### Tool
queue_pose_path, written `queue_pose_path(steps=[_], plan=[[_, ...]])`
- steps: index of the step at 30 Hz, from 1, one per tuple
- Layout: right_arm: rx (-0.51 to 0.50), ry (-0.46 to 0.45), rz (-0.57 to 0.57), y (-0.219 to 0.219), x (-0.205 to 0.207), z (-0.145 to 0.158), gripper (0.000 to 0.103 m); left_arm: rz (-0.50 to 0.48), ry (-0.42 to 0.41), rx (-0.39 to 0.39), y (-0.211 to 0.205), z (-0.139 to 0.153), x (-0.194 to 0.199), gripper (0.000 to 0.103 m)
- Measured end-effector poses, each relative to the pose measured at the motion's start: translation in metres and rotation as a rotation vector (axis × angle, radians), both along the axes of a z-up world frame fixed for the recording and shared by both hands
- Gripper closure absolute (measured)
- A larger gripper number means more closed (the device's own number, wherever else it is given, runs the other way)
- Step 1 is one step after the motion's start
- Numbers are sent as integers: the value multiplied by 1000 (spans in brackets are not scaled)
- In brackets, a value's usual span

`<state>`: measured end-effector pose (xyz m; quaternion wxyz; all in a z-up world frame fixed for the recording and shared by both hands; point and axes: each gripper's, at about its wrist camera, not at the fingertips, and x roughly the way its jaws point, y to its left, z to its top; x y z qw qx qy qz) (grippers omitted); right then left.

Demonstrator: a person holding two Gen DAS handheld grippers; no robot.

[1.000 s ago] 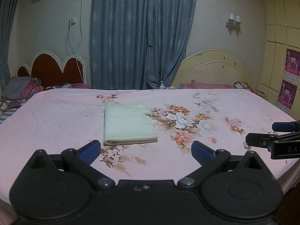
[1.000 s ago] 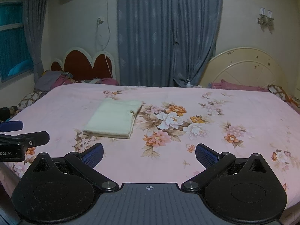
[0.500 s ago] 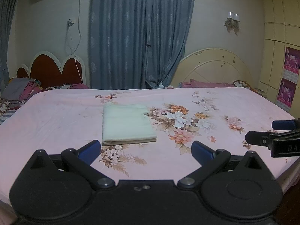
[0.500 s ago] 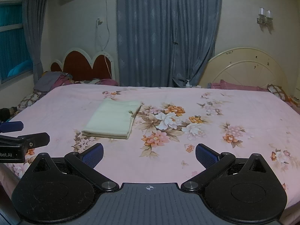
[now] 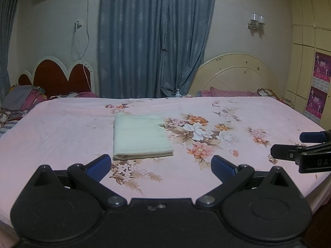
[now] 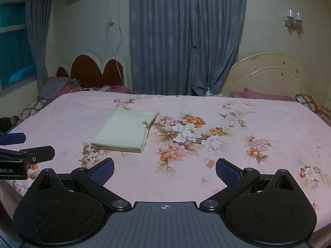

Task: Fold small clothes

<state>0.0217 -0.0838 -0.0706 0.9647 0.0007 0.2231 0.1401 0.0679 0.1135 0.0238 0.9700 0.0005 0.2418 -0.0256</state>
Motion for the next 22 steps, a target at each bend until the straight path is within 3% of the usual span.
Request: queue_pose_path(steps=[22], plan=[[-5, -3, 21, -5, 3, -4, 0, 8, -17, -16, 0, 1, -4, 4]])
